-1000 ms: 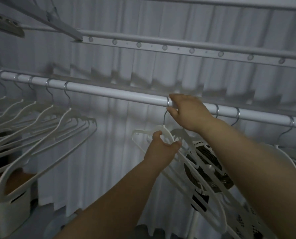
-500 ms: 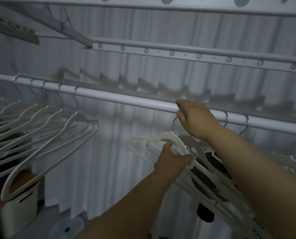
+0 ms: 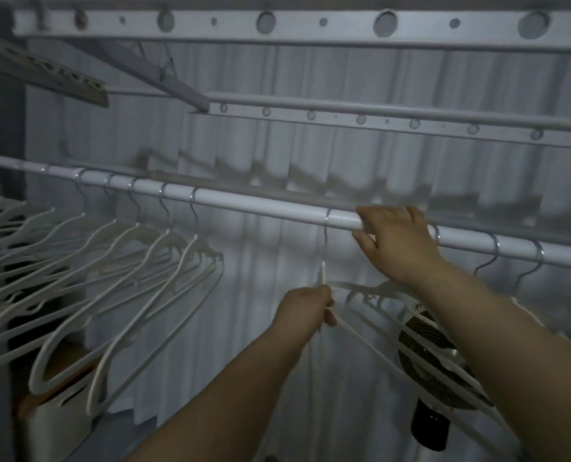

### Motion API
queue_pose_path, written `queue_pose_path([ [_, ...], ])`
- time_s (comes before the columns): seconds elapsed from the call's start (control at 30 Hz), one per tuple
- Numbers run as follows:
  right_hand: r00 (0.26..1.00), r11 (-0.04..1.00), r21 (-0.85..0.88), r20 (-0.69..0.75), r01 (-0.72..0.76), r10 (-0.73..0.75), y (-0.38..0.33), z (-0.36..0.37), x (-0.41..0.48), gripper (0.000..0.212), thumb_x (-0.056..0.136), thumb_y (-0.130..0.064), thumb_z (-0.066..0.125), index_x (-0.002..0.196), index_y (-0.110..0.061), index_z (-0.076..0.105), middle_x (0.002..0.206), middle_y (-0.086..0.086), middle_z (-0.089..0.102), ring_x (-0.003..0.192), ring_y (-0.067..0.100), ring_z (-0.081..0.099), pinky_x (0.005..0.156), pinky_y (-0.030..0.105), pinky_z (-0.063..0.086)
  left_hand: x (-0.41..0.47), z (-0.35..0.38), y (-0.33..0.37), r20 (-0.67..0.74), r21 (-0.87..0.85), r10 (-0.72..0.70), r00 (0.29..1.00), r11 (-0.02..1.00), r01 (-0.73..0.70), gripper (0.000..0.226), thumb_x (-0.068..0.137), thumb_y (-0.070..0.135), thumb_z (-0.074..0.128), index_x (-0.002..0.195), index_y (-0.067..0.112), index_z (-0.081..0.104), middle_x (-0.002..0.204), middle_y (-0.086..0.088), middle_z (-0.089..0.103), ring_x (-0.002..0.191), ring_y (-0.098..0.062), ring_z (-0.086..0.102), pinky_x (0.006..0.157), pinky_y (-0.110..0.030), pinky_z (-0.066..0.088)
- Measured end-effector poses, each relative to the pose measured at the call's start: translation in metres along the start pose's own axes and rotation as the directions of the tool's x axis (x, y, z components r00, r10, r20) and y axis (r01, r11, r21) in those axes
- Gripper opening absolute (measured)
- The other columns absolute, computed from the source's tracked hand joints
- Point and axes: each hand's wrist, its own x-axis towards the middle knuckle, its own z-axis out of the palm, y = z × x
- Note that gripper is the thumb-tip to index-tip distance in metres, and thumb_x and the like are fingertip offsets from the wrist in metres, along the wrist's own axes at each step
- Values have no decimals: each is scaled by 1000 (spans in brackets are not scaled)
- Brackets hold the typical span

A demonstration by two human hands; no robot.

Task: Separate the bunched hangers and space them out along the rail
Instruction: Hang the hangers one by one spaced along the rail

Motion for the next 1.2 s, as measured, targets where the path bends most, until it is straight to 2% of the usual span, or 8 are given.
queue_pose_path([
  [0.13,999,997,72,-47,8,-5,-21,5,15,41,95,-25,40,135,-15,42,134,8,52,119,29,47,101,35,29,11,-48,-13,-85,3,67,994,998,-67,36,90,17,48,55,14,52,28,10,51,56,-14,44,34,-5,30],
  [0.23,997,999,39,-72,9,-6,-33,14,21,41,94,-26,43,134,-18,44,132,7,54,117,29,50,97,36,30,17,-78,-21,-134,-4,125,983,992,-127,18,91,17,47,92,9,64,33,12,56,59,-13,46,39,-4,32],
  [0.33,987,999,50,-158,1,7,-37,22,24,38,90,-22,52,127,-13,53,122,13,61,109,34,56,93,40,33,23,-105,-27,-181,33,152,972,988,-148,31,92,17,47,119,6,58,34,12,56,58,-5,48,47,-5,35],
  [0.47,962,999,34,-272,6,3,-34,33,24,32,81,-12,65,112,-5,64,102,20,69,90,40,63,85,46,40,27,-131,-31,-235,15,165,958,986,-166,33,92,16,48,123,8,56,36,10,56,60,-6,48,50,-6,37],
  [0.57,957,1000,28,-290,11,-2,-38,36,26,29,79,-13,67,107,-4,66,95,20,71,84,40,65,83,48,42,30,-139,-33,-274,-17,170,947,983,-182,32,92,15,48,123,6,54,57,4,59,66,-9,49,60,-14,40],
  [0.63,944,1000,16,-329,22,-16,-39,36,27,30,77,-19,62,102,-4,68,89,19,72,77,38,67,80,49,45,32,-140,-35,-283,-22,160,946,985,-174,31,92,13,48,122,6,53,63,3,58,69,-12,49,64,-24,39],
  [0.8,920,1000,2,-392,13,-11,-39,38,23,41,77,-33,45,98,-7,70,82,13,73,69,33,67,75,46,49,36,-143,-40,-277,20,155,948,988,-156,28,91,12,48,116,2,58,65,2,56,61,-9,47,57,-22,36],
  [1.2,937,999,51,-348,-14,31,-37,39,26,37,76,-23,55,105,-5,68,91,18,72,80,38,66,85,50,43,33,-129,-33,-262,15,114,958,993,-114,30,88,12,56,118,7,61,59,4,57,55,-10,48,54,-24,43],
])
